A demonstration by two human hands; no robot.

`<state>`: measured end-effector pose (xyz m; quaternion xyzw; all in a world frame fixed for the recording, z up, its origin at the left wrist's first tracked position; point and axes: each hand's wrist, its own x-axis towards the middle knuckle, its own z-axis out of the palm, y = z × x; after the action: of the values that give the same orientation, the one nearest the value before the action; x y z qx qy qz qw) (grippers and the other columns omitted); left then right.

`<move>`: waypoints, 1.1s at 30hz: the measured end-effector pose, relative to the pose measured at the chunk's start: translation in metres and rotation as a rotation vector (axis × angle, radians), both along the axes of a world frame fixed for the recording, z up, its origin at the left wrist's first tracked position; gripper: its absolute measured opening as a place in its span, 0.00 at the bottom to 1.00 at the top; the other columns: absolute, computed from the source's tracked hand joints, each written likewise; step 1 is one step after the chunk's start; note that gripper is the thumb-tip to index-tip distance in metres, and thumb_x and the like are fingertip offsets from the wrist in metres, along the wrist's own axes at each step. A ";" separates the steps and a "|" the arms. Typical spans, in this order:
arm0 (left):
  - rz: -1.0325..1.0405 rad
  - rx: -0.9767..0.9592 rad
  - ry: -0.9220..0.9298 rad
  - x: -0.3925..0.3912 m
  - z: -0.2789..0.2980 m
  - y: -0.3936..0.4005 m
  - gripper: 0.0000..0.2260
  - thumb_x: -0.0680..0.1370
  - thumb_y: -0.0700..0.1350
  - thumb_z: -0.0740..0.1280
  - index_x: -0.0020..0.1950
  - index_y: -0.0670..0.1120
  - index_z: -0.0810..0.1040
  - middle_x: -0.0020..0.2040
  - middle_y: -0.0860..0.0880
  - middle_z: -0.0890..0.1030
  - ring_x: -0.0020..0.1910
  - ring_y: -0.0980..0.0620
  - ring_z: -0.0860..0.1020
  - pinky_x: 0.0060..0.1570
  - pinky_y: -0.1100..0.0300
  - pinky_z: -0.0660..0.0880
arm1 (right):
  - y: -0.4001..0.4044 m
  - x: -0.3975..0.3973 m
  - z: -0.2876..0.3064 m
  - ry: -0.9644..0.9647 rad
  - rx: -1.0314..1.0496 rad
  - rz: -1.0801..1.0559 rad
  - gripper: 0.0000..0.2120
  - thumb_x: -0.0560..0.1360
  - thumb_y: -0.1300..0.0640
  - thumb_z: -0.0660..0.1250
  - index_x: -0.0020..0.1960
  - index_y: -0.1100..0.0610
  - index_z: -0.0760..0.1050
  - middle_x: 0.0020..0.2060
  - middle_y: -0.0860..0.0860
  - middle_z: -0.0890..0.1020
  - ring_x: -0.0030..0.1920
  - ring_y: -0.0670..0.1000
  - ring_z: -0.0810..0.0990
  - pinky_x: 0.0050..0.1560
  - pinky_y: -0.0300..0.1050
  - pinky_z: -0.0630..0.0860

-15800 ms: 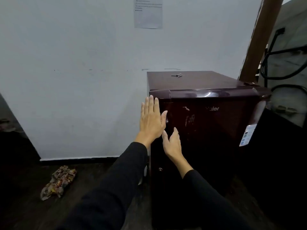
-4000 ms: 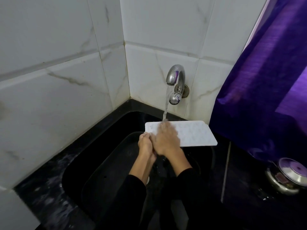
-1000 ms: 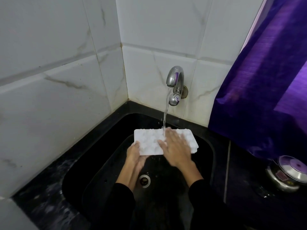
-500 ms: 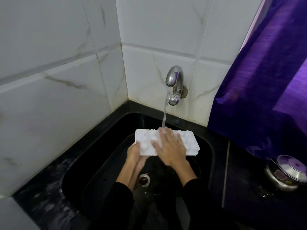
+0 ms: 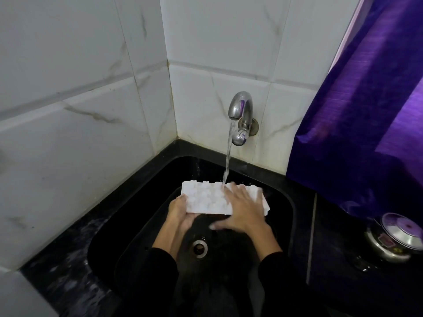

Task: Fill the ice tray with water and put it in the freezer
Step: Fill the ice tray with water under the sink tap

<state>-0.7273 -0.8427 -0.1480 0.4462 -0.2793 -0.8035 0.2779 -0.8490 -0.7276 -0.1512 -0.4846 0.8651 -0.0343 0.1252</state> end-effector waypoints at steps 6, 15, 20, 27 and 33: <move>-0.141 0.117 -0.061 0.020 0.010 -0.006 0.17 0.82 0.36 0.50 0.70 0.34 0.65 0.67 0.33 0.72 0.65 0.34 0.71 0.57 0.39 0.71 | 0.037 -0.014 -0.008 -0.142 -0.277 -0.270 0.25 0.71 0.50 0.72 0.67 0.42 0.72 0.66 0.47 0.75 0.66 0.51 0.73 0.61 0.49 0.72; -0.279 -0.227 -0.356 0.040 -0.014 -0.003 0.39 0.74 0.72 0.44 0.58 0.42 0.78 0.48 0.44 0.82 0.50 0.47 0.79 0.63 0.48 0.70 | 0.046 -0.010 0.006 -0.450 -0.700 -0.537 0.22 0.58 0.48 0.82 0.50 0.43 0.78 0.43 0.43 0.81 0.45 0.45 0.78 0.45 0.42 0.74; -0.203 -0.327 -0.404 0.044 -0.026 -0.004 0.15 0.79 0.54 0.63 0.53 0.44 0.79 0.50 0.43 0.83 0.48 0.46 0.82 0.53 0.48 0.78 | 0.043 -0.007 0.006 -0.690 -0.901 -0.796 0.32 0.61 0.49 0.82 0.56 0.51 0.67 0.48 0.49 0.76 0.43 0.49 0.80 0.42 0.44 0.75; -0.121 -0.213 -0.242 0.033 -0.028 0.000 0.05 0.81 0.43 0.63 0.49 0.42 0.75 0.53 0.41 0.80 0.51 0.44 0.80 0.41 0.53 0.79 | 0.057 -0.017 -0.008 -1.049 -1.037 -0.867 0.12 0.73 0.58 0.73 0.56 0.55 0.79 0.48 0.52 0.84 0.47 0.50 0.83 0.43 0.44 0.79; -0.087 -0.105 -0.185 0.004 -0.019 0.010 0.09 0.81 0.44 0.62 0.57 0.41 0.75 0.51 0.41 0.81 0.49 0.44 0.80 0.39 0.49 0.78 | 0.058 -0.014 -0.018 -1.100 -1.246 -1.087 0.13 0.77 0.58 0.69 0.61 0.55 0.78 0.47 0.49 0.83 0.55 0.54 0.82 0.60 0.56 0.77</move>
<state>-0.7231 -0.8324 -0.1671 0.4907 -0.3649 -0.7544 0.2387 -0.8628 -0.6697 -0.1696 0.0819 0.6184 -0.7558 0.1993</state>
